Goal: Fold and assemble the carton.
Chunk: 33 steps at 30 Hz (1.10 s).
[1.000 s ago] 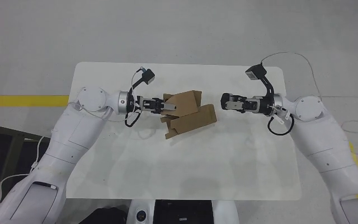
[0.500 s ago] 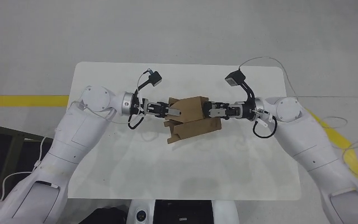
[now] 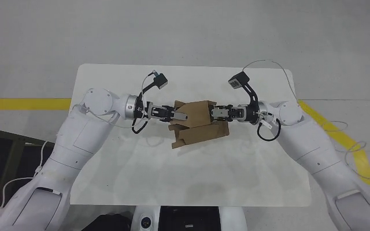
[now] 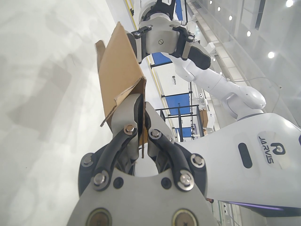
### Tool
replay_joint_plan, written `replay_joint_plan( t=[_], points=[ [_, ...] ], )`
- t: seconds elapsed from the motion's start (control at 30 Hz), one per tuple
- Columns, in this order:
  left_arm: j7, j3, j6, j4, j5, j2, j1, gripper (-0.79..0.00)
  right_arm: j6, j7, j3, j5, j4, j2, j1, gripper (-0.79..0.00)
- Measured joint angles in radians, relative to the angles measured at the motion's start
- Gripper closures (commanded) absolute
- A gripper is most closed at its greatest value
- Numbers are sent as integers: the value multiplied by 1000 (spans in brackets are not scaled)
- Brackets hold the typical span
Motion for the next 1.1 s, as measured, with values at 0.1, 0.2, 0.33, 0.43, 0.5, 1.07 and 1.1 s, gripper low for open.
replay_joint_plan(
  t=[0.1, 0.2, 0.33, 0.43, 0.5, 1.07, 1.1],
  points=[
    [-1, -6, 0, 1, 2, 1, 3, 0, 10, 10, 0, 20, 10, -6, 0, -523],
    [-3, -11, 3, 2, 3, 2, 5, 0, 19, 19, 4, 32, 17, -10, 1, -480],
    [-6, -14, 4, -1, 6, 3, 7, 0, 34, 34, 11, 36, 22, -15, 3, -474],
    [-7, -15, 7, -4, 8, 3, 8, 0, 44, 43, 8, 25, 28, -22, 8, -453],
    [-7, -15, 10, -7, 8, 2, 9, 0, 47, 47, 2, 12, 30, -27, 15, -425],
    [-11, -7, 14, -9, -2, -4, 5, 0, 37, 36, -41, -49, 86, -62, 49, 0],
    [-12, -7, 14, -9, -3, -5, 5, 0, 37, 37, -42, -50, 88, -63, 50, 0]
  ],
)
